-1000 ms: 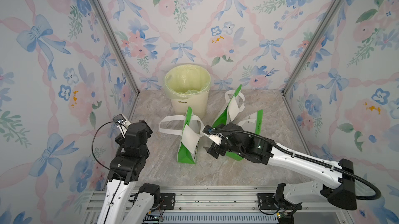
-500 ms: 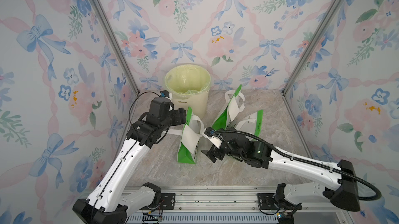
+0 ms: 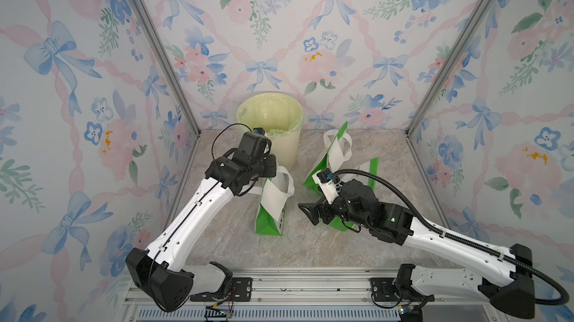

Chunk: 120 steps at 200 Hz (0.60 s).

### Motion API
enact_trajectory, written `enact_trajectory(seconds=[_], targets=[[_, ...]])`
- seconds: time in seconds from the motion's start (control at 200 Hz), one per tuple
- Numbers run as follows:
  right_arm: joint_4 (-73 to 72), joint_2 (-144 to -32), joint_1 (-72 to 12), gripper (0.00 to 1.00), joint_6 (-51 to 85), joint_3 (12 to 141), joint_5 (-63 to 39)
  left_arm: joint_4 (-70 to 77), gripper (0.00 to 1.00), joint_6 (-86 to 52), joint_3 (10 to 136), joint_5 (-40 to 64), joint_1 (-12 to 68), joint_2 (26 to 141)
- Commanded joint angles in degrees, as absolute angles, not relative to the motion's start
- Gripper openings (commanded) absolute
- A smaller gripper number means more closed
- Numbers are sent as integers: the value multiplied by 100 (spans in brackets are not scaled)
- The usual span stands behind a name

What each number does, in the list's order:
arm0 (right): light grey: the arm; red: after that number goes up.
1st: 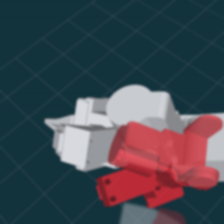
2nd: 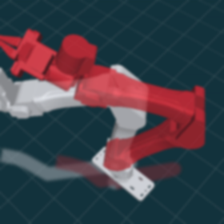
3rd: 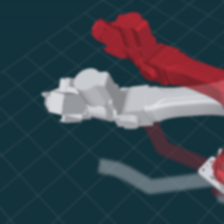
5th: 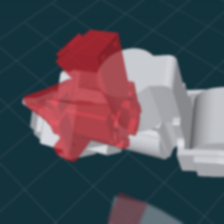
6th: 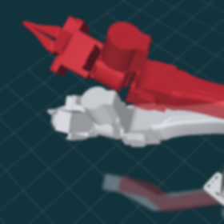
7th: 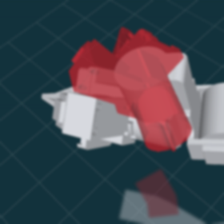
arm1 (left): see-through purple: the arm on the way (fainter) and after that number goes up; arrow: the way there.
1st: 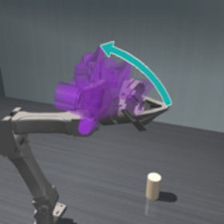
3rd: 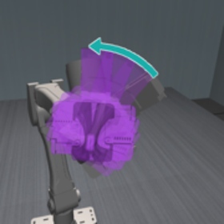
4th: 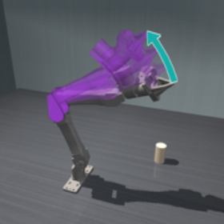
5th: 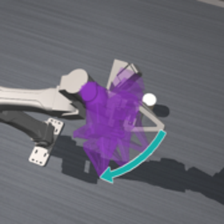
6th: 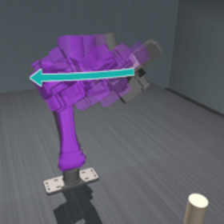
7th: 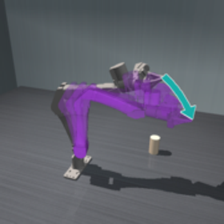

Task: Shred takeout receipts and throw away
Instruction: Pick up the takeout bag from the center of the board.

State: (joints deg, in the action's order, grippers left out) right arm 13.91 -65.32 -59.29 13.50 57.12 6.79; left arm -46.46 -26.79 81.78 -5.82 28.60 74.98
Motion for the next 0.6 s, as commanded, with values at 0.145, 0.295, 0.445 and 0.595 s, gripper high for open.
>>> enact_trajectory(seconds=[0.145,0.295,0.445,0.595], targets=[[1419,-6916,-6167,97,256,5854,797,-4858,18,-2615,8157,-397,2885,7503],[1505,-7261,-6207,98,-349,6211,779,-4887,12,-2801,8203,-437,2881,7403],[1382,-7237,-5930,97,1194,6346,-156,-4878,0,-3598,8134,-665,2858,7113],[1502,-7270,-5661,94,2939,6498,-739,-4860,0,-4709,7732,-552,2870,6639]])
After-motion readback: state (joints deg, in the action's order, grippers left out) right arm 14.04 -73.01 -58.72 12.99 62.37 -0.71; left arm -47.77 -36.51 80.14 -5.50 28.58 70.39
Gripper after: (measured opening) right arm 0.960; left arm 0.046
